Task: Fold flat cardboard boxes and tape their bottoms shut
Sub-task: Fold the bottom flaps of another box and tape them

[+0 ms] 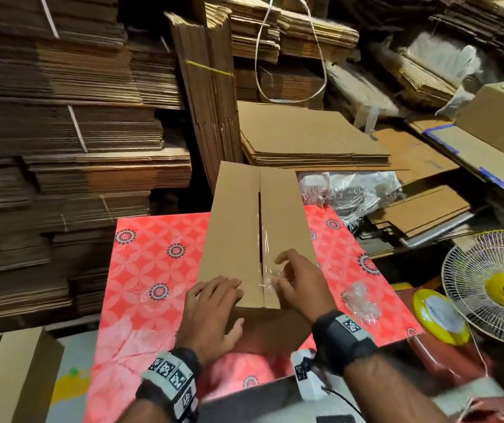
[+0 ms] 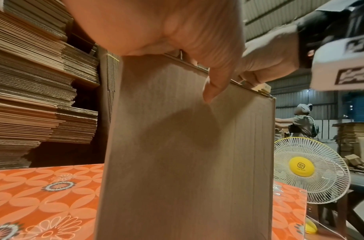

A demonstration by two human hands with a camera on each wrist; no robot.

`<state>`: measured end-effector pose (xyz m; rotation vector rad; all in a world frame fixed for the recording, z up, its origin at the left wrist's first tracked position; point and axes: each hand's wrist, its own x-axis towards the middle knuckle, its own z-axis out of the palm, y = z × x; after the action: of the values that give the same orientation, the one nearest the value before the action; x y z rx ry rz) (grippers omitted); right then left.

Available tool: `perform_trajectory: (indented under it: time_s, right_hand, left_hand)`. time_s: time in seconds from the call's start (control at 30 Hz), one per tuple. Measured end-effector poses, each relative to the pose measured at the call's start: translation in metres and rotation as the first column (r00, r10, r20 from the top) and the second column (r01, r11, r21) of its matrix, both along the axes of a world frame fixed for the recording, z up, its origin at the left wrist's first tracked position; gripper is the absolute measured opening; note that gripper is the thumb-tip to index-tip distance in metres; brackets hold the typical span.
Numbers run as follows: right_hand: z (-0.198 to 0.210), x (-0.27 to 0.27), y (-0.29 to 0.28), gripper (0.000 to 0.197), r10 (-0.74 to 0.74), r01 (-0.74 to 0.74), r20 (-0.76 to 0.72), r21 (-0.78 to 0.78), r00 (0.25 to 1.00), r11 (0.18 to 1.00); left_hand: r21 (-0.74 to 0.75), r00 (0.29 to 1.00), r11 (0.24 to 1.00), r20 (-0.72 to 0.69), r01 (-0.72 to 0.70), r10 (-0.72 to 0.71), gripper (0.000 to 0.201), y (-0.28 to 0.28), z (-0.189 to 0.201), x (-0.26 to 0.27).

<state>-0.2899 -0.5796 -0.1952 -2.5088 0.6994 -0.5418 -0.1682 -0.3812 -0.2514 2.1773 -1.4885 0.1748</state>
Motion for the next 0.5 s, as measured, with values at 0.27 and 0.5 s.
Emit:
perform_trajectory:
  time_s: [0.27, 0.5]
  right_hand:
    - [0.008, 0.018, 0.029, 0.064, 0.171, -0.246, -0.293, -0.241, 0.941, 0.939]
    - [0.029, 0.054, 0.021, 0.059, 0.160, -0.244, -0.314, -0.248, 0.936, 0.938]
  left_hand:
    - [-0.056, 0.996, 0.997, -0.080, 0.046, -0.050, 0.044, 0.016, 0.009, 0.040]
    - [-0.130, 0.964, 0.980, -0.239, -0.150, 0.116, 0.050, 0.008, 0.021, 0.019]
